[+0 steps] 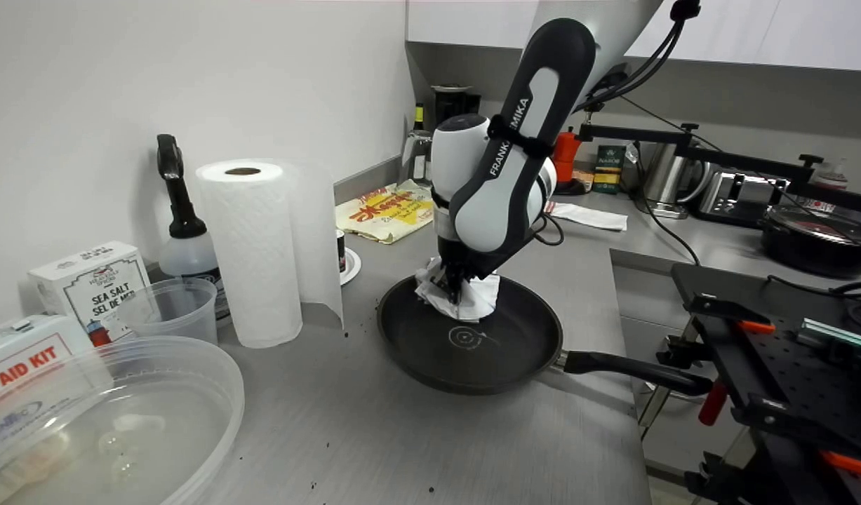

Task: Use the cloth to wipe the pan

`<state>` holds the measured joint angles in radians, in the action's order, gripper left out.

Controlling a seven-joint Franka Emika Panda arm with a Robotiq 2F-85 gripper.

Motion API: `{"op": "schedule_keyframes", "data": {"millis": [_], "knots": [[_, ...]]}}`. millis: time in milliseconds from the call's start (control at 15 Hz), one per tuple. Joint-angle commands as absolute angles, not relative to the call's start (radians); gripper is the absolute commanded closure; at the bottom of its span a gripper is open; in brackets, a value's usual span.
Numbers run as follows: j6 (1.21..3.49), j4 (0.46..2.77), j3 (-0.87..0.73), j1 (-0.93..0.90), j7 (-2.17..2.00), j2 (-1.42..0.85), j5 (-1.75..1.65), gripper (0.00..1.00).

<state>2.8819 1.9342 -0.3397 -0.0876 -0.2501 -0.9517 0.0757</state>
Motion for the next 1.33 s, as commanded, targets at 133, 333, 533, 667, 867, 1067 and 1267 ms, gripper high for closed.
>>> {"op": "schedule_keyframes", "data": {"millis": [133, 333, 533, 667, 867, 1067, 1267], "knots": [[2.985, 1.929, -0.449, -0.195, -0.293, -0.957, 0.02, 0.96], [2.937, 1.962, -0.45, -0.206, -0.279, -0.894, 0.035, 0.96], [2.832, 2.024, -0.394, -0.186, -0.258, -0.765, 0.043, 0.96], [2.731, 2.065, -0.328, -0.159, -0.241, -0.658, 0.048, 0.96], [2.592, 2.106, -0.199, -0.111, -0.238, -0.524, 0.082, 0.96], [2.535, 2.159, -0.073, -0.097, -0.24, -0.444, 0.131, 0.96], [2.532, 2.2, -0.002, -0.121, -0.266, -0.44, 0.15, 0.96]]}}
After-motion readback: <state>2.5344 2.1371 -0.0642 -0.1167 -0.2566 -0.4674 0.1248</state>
